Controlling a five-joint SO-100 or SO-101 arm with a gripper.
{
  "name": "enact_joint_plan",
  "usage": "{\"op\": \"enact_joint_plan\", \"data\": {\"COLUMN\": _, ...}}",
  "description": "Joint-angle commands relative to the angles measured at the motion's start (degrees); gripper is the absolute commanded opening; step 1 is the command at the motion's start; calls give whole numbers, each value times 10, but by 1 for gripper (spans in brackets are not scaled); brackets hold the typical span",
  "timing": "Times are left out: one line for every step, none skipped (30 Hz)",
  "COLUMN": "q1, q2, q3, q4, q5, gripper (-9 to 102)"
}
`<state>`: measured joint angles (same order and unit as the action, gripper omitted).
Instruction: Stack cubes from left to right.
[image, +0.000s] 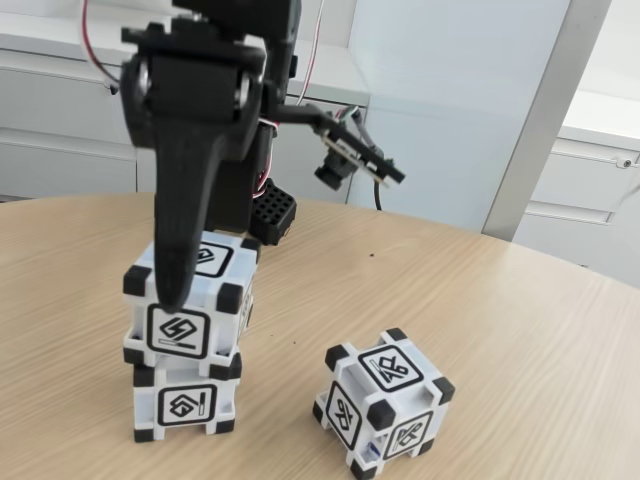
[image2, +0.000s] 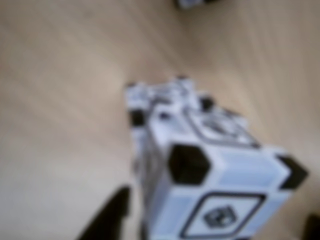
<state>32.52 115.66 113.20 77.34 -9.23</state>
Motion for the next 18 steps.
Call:
{"op": "enact_joint_plan", "data": {"q1": -3, "q2": 40, "q3": -3, "q4": 3, "q5": -5, "gripper": 42}}
{"op": "enact_joint_plan", "data": {"q1": -4, "q2": 49, "q3": -3, "q4": 3, "q5": -6, "gripper": 43}}
{"op": "enact_joint_plan", "data": {"q1": -4, "q2": 59, "q3": -3, "q4": 3, "q5": -9, "gripper": 44}}
{"op": "enact_joint_plan", "data": {"q1": -4, "q2": 69, "q3": -3, "q4": 3, "q5": -10, "gripper": 45}}
{"op": "enact_joint_plan", "data": {"q1": -4, "q2": 78, "q3": -2, "q4": 4, "q5": -11, "gripper": 45}}
{"op": "enact_joint_plan", "data": {"q1": -4, "q2": 88, "q3": -2, "q4": 4, "q5": -13, "gripper": 45}}
{"op": "enact_joint_plan", "data": {"q1": -5, "q2": 98, "q3": -2, "q4": 4, "q5": -18, "gripper": 46}}
{"op": "enact_joint_plan", "data": {"q1": -5, "q2": 105, "q3": -2, "q4": 4, "q5": -21, "gripper": 47}}
{"op": "enact_joint_plan", "data": {"q1": -6, "q2": 112, "q3": -2, "q4": 4, "q5": -25, "gripper": 47}}
{"op": "enact_joint_plan", "data": {"q1": -7, "q2": 120, "q3": -2, "q4": 4, "q5": -32, "gripper": 48}}
{"op": "enact_joint_plan", "data": {"q1": -14, "q2": 127, "q3": -2, "q4": 4, "q5": -34, "gripper": 48}}
{"op": "enact_joint_plan", "data": {"q1": -27, "q2": 135, "q3": -2, "q4": 4, "q5": -39, "gripper": 48}}
{"op": "enact_joint_plan", "data": {"q1": -44, "q2": 143, "q3": -2, "q4": 4, "q5": -43, "gripper": 48}}
{"op": "enact_joint_plan", "data": {"q1": -62, "q2": 149, "q3": -2, "q4": 4, "q5": -38, "gripper": 48}}
{"op": "enact_joint_plan", "data": {"q1": -78, "q2": 156, "q3": -2, "q4": 4, "q5": -34, "gripper": 48}}
{"op": "enact_joint_plan", "data": {"q1": -94, "q2": 161, "q3": -2, "q4": 4, "q5": -34, "gripper": 47}}
{"op": "enact_joint_plan", "data": {"q1": -109, "q2": 166, "q3": -2, "q4": 4, "q5": -33, "gripper": 47}}
{"op": "enact_joint_plan", "data": {"q1": -125, "q2": 172, "q3": -2, "q4": 4, "q5": -33, "gripper": 48}}
